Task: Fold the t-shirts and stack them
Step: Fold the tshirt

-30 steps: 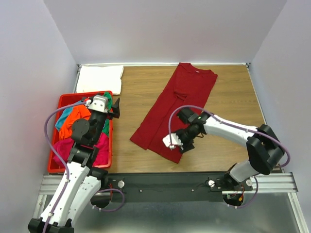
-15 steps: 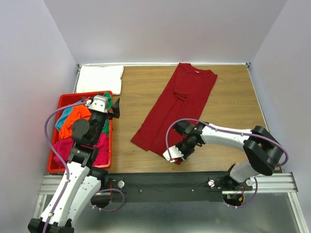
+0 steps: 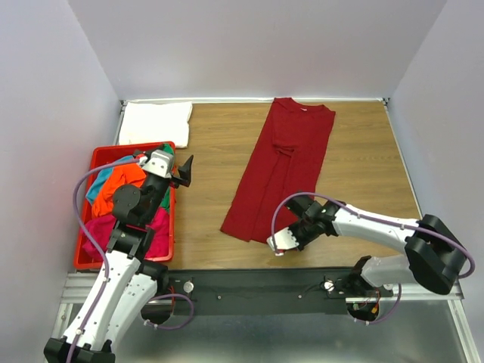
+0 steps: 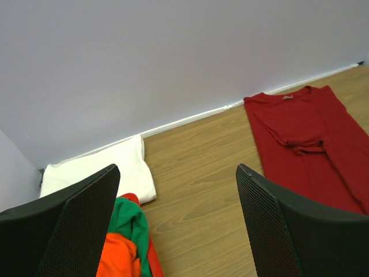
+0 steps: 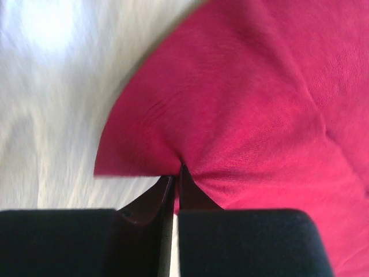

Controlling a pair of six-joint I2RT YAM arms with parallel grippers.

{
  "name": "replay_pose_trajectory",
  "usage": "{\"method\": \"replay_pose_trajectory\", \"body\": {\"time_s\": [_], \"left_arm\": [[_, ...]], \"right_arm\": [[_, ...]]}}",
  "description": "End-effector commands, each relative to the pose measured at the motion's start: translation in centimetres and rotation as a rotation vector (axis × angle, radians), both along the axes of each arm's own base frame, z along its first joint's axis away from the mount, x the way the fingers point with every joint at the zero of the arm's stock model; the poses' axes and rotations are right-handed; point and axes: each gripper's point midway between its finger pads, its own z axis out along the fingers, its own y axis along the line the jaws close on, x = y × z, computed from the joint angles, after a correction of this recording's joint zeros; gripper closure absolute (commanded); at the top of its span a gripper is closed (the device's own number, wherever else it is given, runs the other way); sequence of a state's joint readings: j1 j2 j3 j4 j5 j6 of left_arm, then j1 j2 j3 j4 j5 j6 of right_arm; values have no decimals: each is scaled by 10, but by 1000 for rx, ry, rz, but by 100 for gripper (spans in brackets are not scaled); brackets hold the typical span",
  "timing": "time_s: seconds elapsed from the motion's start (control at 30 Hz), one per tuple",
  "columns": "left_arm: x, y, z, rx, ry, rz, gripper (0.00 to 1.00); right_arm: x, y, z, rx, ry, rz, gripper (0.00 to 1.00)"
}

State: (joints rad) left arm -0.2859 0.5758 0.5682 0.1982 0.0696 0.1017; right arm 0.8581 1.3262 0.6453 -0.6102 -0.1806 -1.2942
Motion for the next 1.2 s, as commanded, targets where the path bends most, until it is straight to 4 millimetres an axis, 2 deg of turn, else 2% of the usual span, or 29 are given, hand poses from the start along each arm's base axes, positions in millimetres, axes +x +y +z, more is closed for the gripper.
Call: {"method": "replay_pose_trajectory", "body": {"time_s": [0.0,0.13,0.27,0.33,0.47,0.6,0.7,0.77,0.8,0.87,0.9,0.93,1.0,1.1,1.17], "left_arm": [[-6,-23,-1,21,-29,-129,11],[-11,-40,-3,36,-55,-224,11],[-13,-55,-8,52,-52,-298,11],[-12,-62,-14,63,-38,-326,11],[-20,-84,-19,107,-40,-428,11],[-34,-106,-17,181,-73,-524,11],[-56,-131,-28,329,-142,-632,10],[-67,-143,-48,496,-192,-696,8],[-90,-159,-89,693,-219,-821,6],[-101,-168,-104,726,-205,-874,5],[-100,-166,-117,763,-165,-856,4],[-107,-171,-136,811,-120,-878,3],[-113,-176,-151,836,-70,-895,2],[-126,-187,-182,924,-12,-953,3],[-130,-192,-200,974,17,-982,9]], "right_arm": [[5,-51,-1,-128,-25,-125,86],[7,-79,-1,-146,-32,-205,80],[5,-98,-1,-157,-38,-260,77],[4,-105,-1,-154,-38,-291,70],[7,-102,13,-95,-40,-359,51],[16,-84,42,27,-38,-434,45],[17,-65,62,143,3,-501,38],[10,-48,74,244,73,-547,22],[-14,-18,79,369,263,-527,0],[-25,-7,81,414,327,-488,0],[-30,-6,77,421,348,-469,0],[-31,-5,76,422,343,-441,0],[-29,-7,69,409,326,-441,0],[-27,-9,58,390,288,-410,0],[-29,-9,46,354,275,-400,0]]}}
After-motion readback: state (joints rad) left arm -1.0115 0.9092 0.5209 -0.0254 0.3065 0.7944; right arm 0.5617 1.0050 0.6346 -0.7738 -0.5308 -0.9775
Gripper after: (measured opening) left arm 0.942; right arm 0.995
